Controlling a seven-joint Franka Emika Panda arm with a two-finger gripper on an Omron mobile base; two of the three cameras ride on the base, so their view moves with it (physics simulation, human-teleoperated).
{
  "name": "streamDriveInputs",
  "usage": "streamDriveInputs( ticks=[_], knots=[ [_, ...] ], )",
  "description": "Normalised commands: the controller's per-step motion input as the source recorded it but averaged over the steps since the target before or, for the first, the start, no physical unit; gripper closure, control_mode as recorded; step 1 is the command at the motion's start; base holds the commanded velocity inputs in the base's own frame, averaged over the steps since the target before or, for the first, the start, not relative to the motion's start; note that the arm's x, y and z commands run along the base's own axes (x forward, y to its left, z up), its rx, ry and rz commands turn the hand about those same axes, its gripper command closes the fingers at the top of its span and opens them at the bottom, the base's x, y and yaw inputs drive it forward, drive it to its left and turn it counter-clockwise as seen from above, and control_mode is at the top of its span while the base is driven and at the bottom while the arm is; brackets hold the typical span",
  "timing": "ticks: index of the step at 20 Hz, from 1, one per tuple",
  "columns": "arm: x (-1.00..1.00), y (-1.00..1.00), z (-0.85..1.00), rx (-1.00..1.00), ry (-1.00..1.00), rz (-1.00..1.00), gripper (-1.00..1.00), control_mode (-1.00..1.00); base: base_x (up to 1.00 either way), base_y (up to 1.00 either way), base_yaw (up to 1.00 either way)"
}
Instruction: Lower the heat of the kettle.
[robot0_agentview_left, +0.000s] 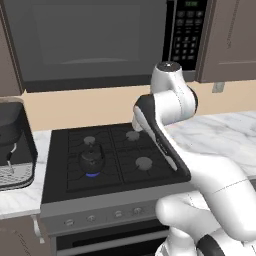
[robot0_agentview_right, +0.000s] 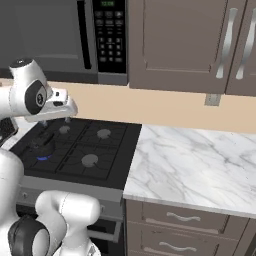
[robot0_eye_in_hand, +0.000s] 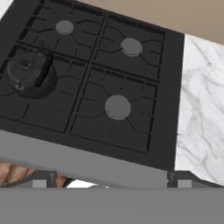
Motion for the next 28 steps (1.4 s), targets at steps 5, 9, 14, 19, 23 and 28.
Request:
streamDriveInputs(
  ticks=[5, 9, 14, 19, 23, 28],
  knots=[
    [-0.38, 1.0, -0.39, -0.32, -0.06, 0.13, -1.0, -1.0, 0.0, 0.0, 0.0],
    [-0.27, 1.0, -0.57, -0.3, -0.03, 0.15, -1.0, -1.0, 0.0, 0.0, 0.0],
    [-0.43, 0.68, -0.73, -0.25, -0.06, 0.22, -1.0, -1.0, 0.0, 0.0, 0.0],
    [-0.48, 0.16, -0.52, -0.12, 0.0, 0.32, -1.0, -1.0, 0.0, 0.0, 0.0],
    [-0.34, 0.08, -0.36, -0.01, -0.01, 0.36, -1.0, -1.0, 0.0, 0.0, 0.0],
    [-0.06, 0.43, -0.27, -0.08, 0.0, 0.33, -1.0, -1.0, 0.0, 0.0, 0.0]
  ],
)
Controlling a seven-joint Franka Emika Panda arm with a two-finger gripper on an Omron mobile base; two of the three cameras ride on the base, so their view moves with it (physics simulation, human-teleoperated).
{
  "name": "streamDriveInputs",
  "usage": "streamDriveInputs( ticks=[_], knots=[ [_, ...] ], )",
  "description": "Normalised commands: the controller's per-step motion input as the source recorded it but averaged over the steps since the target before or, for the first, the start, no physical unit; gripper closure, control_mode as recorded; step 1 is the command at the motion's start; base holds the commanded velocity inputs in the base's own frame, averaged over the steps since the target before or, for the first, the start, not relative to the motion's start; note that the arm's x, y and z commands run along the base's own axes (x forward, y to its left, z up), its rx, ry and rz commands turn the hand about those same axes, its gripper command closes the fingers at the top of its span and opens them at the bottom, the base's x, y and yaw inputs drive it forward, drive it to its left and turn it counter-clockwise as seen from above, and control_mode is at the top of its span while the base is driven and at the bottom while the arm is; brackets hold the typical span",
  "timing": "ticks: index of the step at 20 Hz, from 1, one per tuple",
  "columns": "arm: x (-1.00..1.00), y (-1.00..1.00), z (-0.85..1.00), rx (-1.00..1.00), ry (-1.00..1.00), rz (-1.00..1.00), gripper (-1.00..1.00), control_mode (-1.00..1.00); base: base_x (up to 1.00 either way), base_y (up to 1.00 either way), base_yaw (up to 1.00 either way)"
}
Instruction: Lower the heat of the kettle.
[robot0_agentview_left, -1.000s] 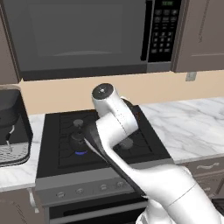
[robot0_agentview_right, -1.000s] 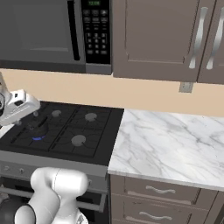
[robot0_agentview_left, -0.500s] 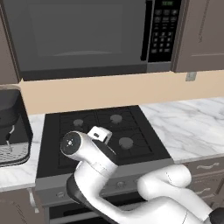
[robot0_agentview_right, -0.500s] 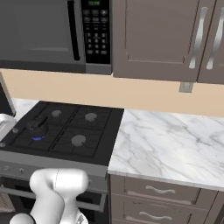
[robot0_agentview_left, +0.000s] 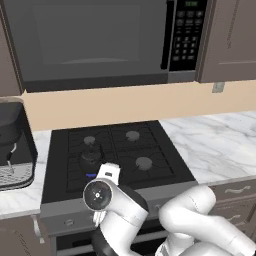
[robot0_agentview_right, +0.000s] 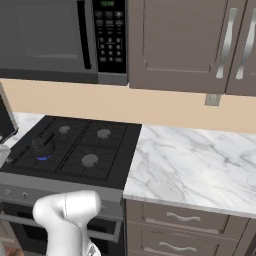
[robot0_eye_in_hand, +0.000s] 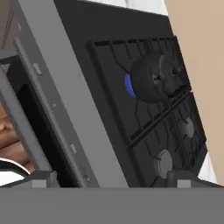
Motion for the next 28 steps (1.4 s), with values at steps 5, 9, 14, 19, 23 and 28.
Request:
streamDriveInputs(
  ticks=[5, 9, 14, 19, 23, 28],
  knots=[
    [-0.11, 0.61, -0.25, -0.22, 0.0, 0.29, -1.0, -1.0, 0.0, 0.0, 0.0],
    [-0.38, 0.47, -0.31, -0.22, -0.02, 0.14, -1.0, -1.0, 0.0, 0.0, 0.0],
    [-0.35, 0.39, -0.34, -0.21, -0.03, 0.0, -1.0, -1.0, 0.0, 0.0, 0.0],
    [-0.12, 0.23, -0.29, -0.13, -0.04, 0.0, -1.0, -1.0, 0.0, 0.0, 0.0],
    [0.01, 0.05, -0.19, -0.05, 0.0, 0.0, -1.0, -1.0, 0.0, 0.0, 0.0],
    [0.05, 0.03, -0.27, -0.05, -0.01, 0.01, -1.0, -1.0, 0.0, 0.0, 0.0]
  ],
)
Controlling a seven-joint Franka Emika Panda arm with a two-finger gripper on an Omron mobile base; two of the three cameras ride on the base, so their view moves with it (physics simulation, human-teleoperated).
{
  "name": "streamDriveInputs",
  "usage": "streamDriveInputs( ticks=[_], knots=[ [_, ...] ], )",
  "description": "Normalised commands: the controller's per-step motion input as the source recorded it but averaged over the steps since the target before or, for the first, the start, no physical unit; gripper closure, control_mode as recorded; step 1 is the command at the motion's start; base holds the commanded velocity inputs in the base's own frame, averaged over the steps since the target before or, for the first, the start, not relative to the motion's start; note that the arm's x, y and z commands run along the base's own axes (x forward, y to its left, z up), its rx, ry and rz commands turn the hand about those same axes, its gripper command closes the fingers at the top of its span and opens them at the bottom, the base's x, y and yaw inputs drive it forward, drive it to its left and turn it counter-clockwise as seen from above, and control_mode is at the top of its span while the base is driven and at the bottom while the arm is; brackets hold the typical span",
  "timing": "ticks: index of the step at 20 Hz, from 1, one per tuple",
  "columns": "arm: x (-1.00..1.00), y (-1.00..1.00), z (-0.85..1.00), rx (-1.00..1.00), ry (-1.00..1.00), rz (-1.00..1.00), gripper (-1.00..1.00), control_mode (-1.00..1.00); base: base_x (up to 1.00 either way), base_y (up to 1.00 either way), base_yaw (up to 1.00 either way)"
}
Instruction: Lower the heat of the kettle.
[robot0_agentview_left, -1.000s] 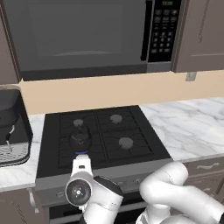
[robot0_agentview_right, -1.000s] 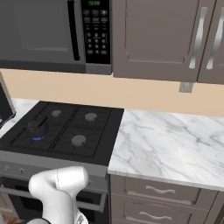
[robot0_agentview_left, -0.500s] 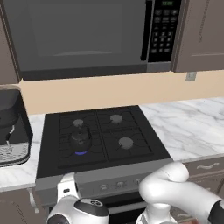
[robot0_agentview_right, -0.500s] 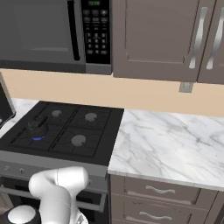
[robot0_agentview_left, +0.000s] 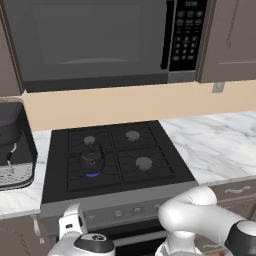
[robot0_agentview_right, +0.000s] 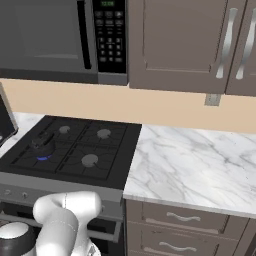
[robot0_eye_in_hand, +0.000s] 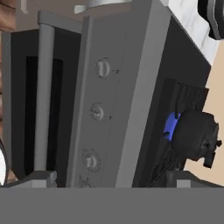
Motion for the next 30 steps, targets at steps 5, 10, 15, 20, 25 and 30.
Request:
streamDriveInputs(
  ticks=[5, 10, 15, 20, 25, 30],
  knots=[
    [0.05, 0.01, -0.33, 0.0, -0.11, 0.08, -1.0, -1.0, 0.0, 0.0, 0.0],
    [0.1, 0.0, -0.26, 0.0, -0.13, 0.1, -1.0, -1.0, 0.0, 0.0, 0.0],
    [0.2, 0.0, -0.09, 0.0, -0.06, 0.03, -1.0, -1.0, 0.0, 0.0, 0.0],
    [0.28, 0.0, -0.03, 0.01, -0.03, 0.0, -1.0, -1.0, 0.0, 0.0, 0.0],
    [0.16, 0.0, -0.06, 0.0, 0.0, 0.0, -1.0, -1.0, 0.0, 0.0, 0.0],
    [0.0, 0.14, -0.28, 0.0, -0.05, 0.0, -1.0, -1.0, 0.0, 0.0, 0.0]
  ],
)
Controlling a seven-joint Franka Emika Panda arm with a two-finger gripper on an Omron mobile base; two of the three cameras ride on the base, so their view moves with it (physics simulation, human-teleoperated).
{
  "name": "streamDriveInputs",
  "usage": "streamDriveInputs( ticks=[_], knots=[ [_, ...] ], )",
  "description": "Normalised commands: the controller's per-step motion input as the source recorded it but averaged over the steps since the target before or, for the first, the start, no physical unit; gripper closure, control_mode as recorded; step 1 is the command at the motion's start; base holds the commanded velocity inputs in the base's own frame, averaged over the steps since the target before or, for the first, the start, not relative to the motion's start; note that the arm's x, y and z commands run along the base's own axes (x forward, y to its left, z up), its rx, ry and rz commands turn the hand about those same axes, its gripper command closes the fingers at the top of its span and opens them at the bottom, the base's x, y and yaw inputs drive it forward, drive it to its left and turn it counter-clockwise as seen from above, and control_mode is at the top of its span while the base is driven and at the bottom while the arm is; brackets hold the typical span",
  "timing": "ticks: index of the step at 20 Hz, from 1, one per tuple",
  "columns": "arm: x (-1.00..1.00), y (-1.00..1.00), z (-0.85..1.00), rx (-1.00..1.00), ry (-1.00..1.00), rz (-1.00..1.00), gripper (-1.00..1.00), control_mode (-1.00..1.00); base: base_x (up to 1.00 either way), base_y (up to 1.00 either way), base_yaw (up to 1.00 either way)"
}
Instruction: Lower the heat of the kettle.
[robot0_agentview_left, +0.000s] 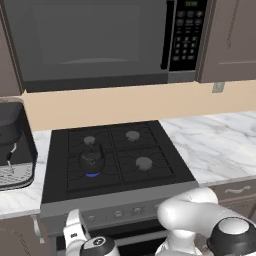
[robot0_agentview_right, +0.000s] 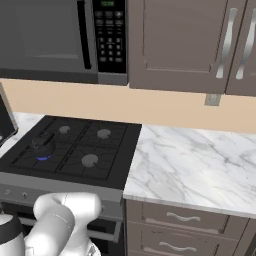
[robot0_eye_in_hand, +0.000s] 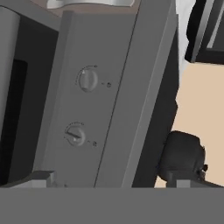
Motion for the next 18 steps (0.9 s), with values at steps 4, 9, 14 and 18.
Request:
streamDriveInputs(
  ticks=[4, 9, 14, 18],
  knots=[
    [0.0, 0.17, -0.28, 0.0, -0.06, 0.0, -1.0, -1.0, 0.0, 0.0, 0.0],
    [0.03, 0.11, -0.12, 0.0, -0.03, 0.0, -1.0, -1.0, 0.0, 0.0, 0.0],
    [0.06, 0.11, -0.08, 0.0, -0.02, 0.0, -1.0, -1.0, 0.0, 0.0, 0.0],
    [0.09, 0.04, -0.06, 0.0, -0.05, 0.0, -1.0, -1.0, 0.0, 0.0, 0.0]
  ],
)
